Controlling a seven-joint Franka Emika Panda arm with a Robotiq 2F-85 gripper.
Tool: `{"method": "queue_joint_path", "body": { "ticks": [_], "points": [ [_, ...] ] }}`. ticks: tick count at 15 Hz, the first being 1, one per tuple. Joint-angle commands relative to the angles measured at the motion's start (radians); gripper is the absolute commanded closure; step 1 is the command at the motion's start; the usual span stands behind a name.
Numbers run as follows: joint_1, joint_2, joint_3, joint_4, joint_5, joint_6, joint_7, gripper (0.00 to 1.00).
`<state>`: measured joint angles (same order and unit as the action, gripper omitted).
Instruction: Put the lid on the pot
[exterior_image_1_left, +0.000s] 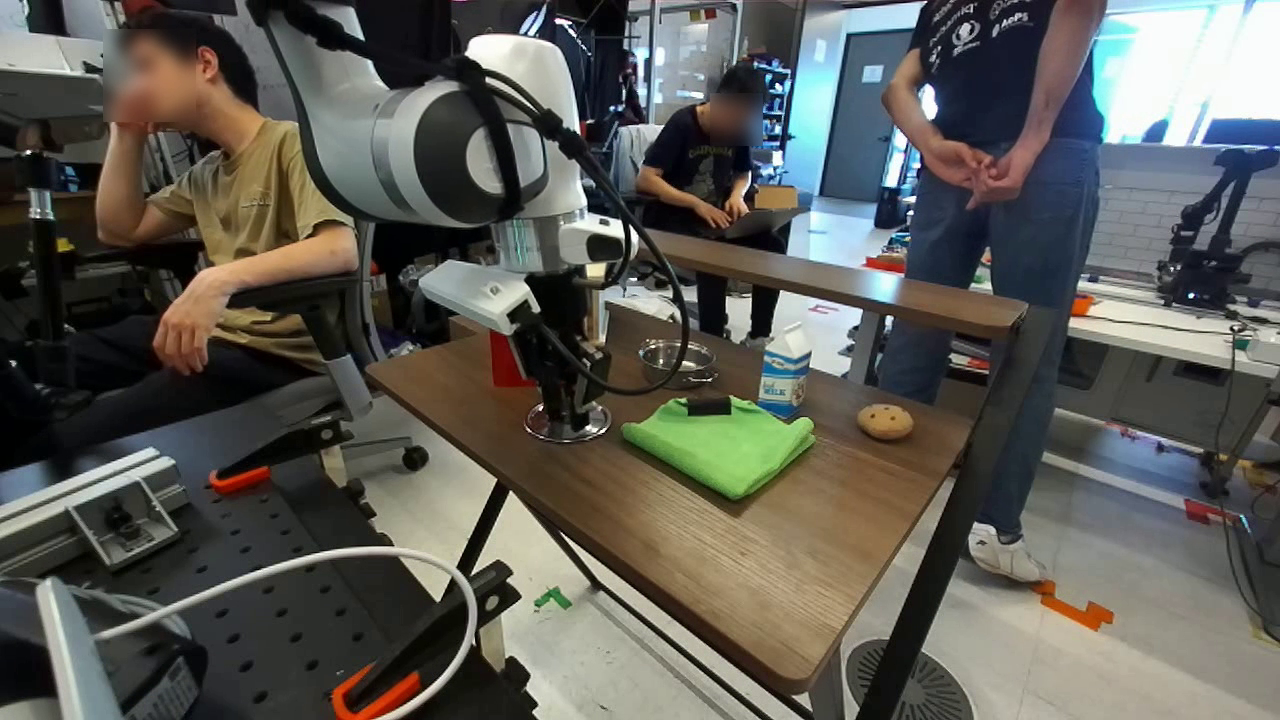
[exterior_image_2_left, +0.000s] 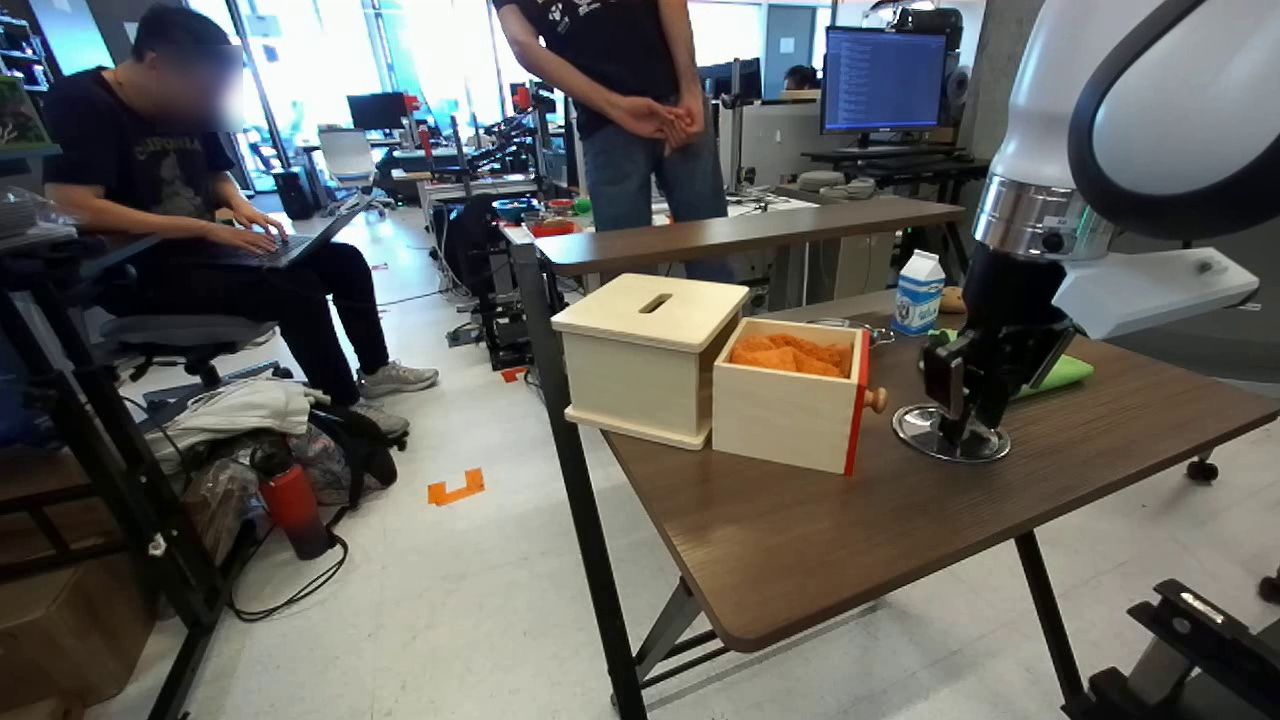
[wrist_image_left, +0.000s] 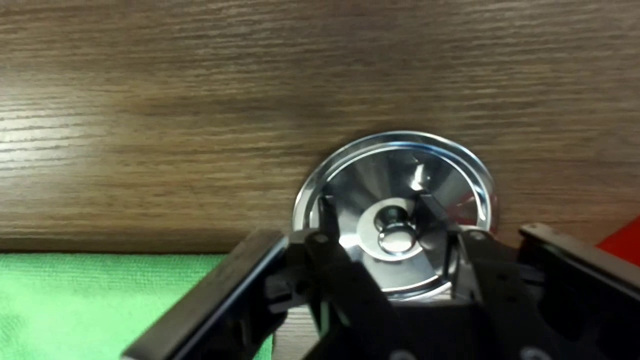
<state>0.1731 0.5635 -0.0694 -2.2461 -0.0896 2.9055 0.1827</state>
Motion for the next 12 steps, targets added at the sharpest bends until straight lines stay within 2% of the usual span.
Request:
{"method": "queue_joint_path", "body": {
  "ticks": [1,3,4,5,9,12],
  "points": [
    [0.009,0.011,-0.006,0.009,-0.004,0.021,-0.017,0.85],
    [0.005,0.008,-0.001,0.008,-0.003,0.022,-0.024,0.99],
    [0.004,0.007,0.0,0.008,-0.003,0.021,-0.028,0.99],
    [0.003,0.005,0.001,0.007,-0.004,0.022,-0.033,0.95],
    [-0.006,-0.032,0.012,-0.01,-0.001,0.017,-0.056,0.95],
    [-0.038,-0.072,0.048,-0.018,0.018,0.008,-0.086,0.95]
  ]
}}
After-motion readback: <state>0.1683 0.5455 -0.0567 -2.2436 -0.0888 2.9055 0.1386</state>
